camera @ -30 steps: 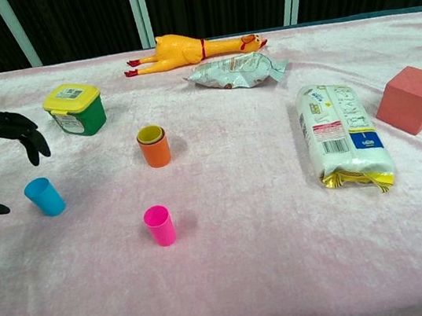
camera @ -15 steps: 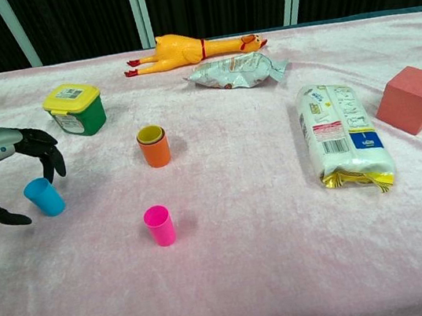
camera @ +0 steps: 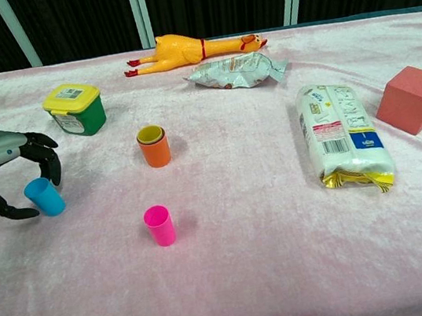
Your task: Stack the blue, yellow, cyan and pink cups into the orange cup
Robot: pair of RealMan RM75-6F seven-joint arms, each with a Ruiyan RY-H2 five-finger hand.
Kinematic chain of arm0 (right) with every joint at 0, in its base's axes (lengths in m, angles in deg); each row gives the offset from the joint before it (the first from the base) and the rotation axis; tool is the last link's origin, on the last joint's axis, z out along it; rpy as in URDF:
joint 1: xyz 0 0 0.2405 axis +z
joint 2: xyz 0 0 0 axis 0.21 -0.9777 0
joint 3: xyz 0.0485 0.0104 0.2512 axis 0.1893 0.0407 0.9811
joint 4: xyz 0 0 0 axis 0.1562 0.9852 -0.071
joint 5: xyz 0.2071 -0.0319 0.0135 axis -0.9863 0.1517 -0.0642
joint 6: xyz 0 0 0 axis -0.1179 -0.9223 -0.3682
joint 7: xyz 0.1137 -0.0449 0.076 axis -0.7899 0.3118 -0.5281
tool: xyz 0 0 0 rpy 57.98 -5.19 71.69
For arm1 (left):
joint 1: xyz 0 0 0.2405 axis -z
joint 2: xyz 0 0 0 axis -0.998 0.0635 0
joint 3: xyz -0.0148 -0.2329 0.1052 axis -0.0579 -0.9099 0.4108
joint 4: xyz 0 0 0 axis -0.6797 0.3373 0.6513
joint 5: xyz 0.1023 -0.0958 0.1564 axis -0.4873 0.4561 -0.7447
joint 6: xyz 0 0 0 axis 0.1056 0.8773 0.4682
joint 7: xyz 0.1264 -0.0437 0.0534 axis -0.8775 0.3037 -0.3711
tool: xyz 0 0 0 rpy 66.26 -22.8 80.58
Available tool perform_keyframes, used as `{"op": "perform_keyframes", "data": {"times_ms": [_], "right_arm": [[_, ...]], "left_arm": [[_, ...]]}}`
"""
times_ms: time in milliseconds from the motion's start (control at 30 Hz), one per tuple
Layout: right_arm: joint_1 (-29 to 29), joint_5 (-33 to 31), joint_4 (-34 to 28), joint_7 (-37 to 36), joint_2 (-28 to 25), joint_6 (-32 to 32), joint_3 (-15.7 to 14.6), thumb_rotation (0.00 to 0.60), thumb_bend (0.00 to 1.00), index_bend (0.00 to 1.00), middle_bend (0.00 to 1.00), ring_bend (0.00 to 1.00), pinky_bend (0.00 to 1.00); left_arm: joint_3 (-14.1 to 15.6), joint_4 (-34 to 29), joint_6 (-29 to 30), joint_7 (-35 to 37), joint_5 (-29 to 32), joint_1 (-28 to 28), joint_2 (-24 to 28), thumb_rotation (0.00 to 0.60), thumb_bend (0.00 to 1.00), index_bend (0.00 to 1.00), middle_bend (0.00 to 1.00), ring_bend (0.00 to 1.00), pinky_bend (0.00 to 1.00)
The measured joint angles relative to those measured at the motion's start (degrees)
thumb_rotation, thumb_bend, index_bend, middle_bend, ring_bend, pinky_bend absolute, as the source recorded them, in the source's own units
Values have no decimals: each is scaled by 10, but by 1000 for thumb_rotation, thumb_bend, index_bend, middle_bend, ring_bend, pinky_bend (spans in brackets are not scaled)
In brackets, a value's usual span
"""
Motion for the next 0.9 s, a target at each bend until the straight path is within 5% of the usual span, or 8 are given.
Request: {"op": "perform_keyframes", "data": {"times_ms": [400, 667, 900], "right_arm": [[-1, 0, -1, 3, 1, -1, -1, 600, 210, 57, 64, 168, 228], [0, -1, -2, 4, 1, -1, 0, 600, 211, 57, 64, 168, 228], [0, 0, -1, 5, 1, -1, 0, 600, 211, 58, 64, 168, 228]], "left_arm": [[-11, -21, 26, 5, -9, -1, 16, 600, 368, 518, 549, 143, 138], [-76, -95, 64, 4, -6, 26, 64, 600, 368, 520, 552, 143, 151], [-118, -110, 31, -1, 18, 73, 64, 600, 366, 513, 547, 143, 153]]}}
